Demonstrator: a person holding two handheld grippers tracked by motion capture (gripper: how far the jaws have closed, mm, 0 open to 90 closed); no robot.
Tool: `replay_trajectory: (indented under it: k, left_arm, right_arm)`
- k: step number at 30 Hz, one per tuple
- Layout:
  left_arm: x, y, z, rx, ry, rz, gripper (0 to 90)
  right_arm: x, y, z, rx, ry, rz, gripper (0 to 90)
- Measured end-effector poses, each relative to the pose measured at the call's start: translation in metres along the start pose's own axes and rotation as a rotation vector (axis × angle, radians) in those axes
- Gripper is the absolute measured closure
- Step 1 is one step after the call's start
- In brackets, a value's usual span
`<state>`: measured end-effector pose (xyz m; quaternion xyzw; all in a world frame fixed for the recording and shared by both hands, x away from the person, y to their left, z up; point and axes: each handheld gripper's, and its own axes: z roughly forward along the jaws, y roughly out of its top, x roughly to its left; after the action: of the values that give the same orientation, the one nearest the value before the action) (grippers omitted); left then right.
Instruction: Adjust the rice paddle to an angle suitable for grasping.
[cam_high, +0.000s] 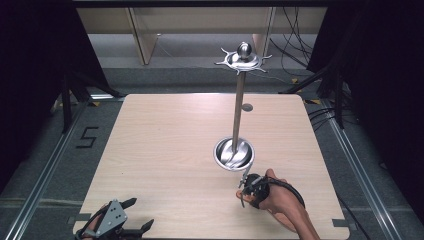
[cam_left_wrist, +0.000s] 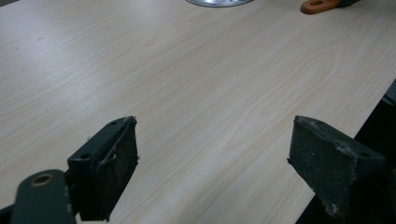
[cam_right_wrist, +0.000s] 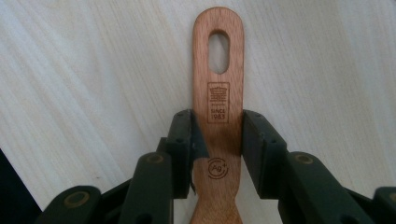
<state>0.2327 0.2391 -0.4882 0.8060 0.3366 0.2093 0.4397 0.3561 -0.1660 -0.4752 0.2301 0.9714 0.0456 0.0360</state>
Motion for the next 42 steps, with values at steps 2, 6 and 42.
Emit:
replay_trajectory:
  k: [2, 6, 42]
  left_arm:
    - [0.002, 0.001, -0.001, 0.004, -0.003, 0.037, 14.9]
    - [0.0, 0.001, 0.0, -0.008, -0.006, -0.011, 14.9]
    - [0.003, 0.002, -0.002, -0.006, 0.002, 0.027, 14.9]
  right_arm:
    - [0.001, -0.001, 0.0, -0.01, -0.014, 0.01, 66.3]
    - [0.001, -0.002, -0.003, -0.017, -0.018, 0.004, 66.4]
    - [-0.028, -0.064, -0.092, -0.619, -0.124, 0.151, 67.1]
